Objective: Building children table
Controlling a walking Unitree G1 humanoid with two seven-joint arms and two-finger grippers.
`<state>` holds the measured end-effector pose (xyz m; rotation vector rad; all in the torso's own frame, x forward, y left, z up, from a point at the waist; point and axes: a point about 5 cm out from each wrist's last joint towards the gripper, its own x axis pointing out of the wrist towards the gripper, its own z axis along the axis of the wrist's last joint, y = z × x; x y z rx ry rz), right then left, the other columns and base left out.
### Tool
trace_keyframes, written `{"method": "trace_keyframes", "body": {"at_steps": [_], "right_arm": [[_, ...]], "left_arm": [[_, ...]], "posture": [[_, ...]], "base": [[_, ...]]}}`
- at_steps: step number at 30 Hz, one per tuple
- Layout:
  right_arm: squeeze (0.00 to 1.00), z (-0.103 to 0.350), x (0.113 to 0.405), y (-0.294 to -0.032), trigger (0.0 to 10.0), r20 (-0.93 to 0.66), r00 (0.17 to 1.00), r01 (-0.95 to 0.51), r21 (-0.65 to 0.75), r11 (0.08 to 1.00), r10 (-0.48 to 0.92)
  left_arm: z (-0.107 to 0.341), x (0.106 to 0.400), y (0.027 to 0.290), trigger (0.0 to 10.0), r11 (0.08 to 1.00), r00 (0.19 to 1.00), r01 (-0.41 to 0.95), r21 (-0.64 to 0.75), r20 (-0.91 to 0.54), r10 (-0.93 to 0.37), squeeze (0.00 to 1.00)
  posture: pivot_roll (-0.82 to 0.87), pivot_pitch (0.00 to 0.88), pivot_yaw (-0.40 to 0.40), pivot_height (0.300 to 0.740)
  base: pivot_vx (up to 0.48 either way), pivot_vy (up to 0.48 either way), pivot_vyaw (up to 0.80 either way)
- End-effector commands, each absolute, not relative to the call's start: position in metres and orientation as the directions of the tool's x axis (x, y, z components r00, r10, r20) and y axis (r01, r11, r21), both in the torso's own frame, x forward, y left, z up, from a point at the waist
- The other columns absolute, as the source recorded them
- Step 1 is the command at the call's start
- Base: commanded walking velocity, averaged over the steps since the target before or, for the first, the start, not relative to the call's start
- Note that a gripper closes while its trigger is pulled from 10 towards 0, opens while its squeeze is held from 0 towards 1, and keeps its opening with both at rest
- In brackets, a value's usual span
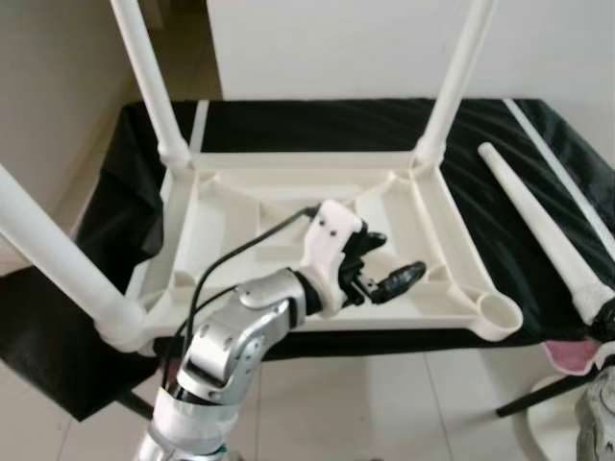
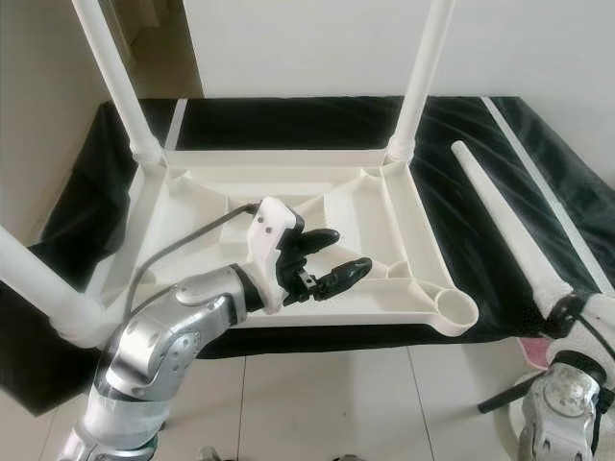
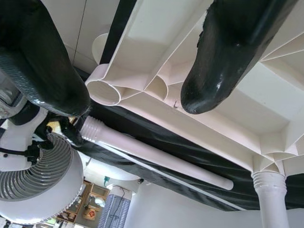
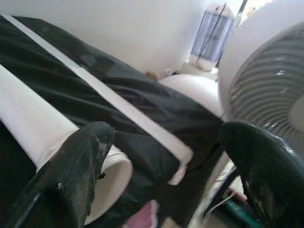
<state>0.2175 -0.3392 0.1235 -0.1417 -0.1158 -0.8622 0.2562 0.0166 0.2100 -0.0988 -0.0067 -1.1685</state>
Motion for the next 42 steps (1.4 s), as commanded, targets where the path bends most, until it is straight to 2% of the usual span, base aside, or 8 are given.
{"method": "trace_keyframes", "body": {"at_steps": [1,8,17,22,23,26,30,42], "right_arm": [[0.00,0.119,0.217,-0.343,10.0,0.131,0.649,0.758,-0.033,0.651,-0.750],[0.00,0.114,0.233,-0.346,10.0,0.064,0.730,0.676,0.078,0.733,-0.680],[0.00,0.112,0.237,-0.345,10.0,0.047,0.749,0.657,0.082,0.749,-0.661],[0.00,0.103,0.241,-0.334,10.0,0.015,0.803,0.593,0.075,0.802,-0.596],[0.00,0.095,0.244,-0.320,10.0,-0.017,0.858,0.514,0.054,0.856,-0.514],[0.00,0.095,0.244,-0.320,10.0,-0.017,0.858,0.514,0.054,0.856,-0.514],[0.00,0.085,0.246,-0.304,10.0,-0.055,0.918,0.392,-0.007,0.920,-0.392],[0.00,0.107,0.248,-0.290,10.0,0.099,0.950,0.296,0.003,0.955,-0.295]], "left_arm": [[0.212,0.256,0.015,10.0,0.376,0.380,0.925,-0.060,0.061,-0.923,0.00],[0.214,0.256,0.013,10.0,0.373,0.376,0.926,-0.055,0.065,-0.924,0.00],[0.214,0.256,0.013,10.0,0.373,0.376,0.926,-0.053,0.067,-0.924,0.00],[0.214,0.256,0.014,10.0,0.377,0.380,0.925,-0.054,0.069,-0.923,0.00],[0.215,0.256,0.013,10.0,0.375,0.378,0.925,-0.053,0.072,-0.923,0.00],[0.215,0.256,0.013,10.0,0.375,0.378,0.925,-0.053,0.072,-0.923,0.00],[0.216,0.256,0.012,10.0,0.374,0.377,0.926,-0.054,0.074,-0.923,0.00],[0.217,0.256,0.011,10.0,0.373,0.377,0.926,-0.059,0.084,-0.923,0.00]], "posture": [[-0.06,0.073,0.004,0.740],[-0.05,0.062,0.003,0.740],[-0.05,0.059,0.000,0.740],[-0.05,0.053,-0.001,0.740],[-0.05,0.051,0.000,0.740],[-0.05,0.051,0.000,0.740],[-0.06,0.050,-0.003,0.740],[-0.07,0.057,-0.006,0.740]], "base": [[0.000,0.000,0.00],[0.000,0.000,0.00],[0.000,0.000,0.00],[0.000,0.000,0.00],[0.000,0.000,0.00],[0.000,0.000,0.00],[0.000,0.000,0.00],[0.000,0.000,0.00]]}}
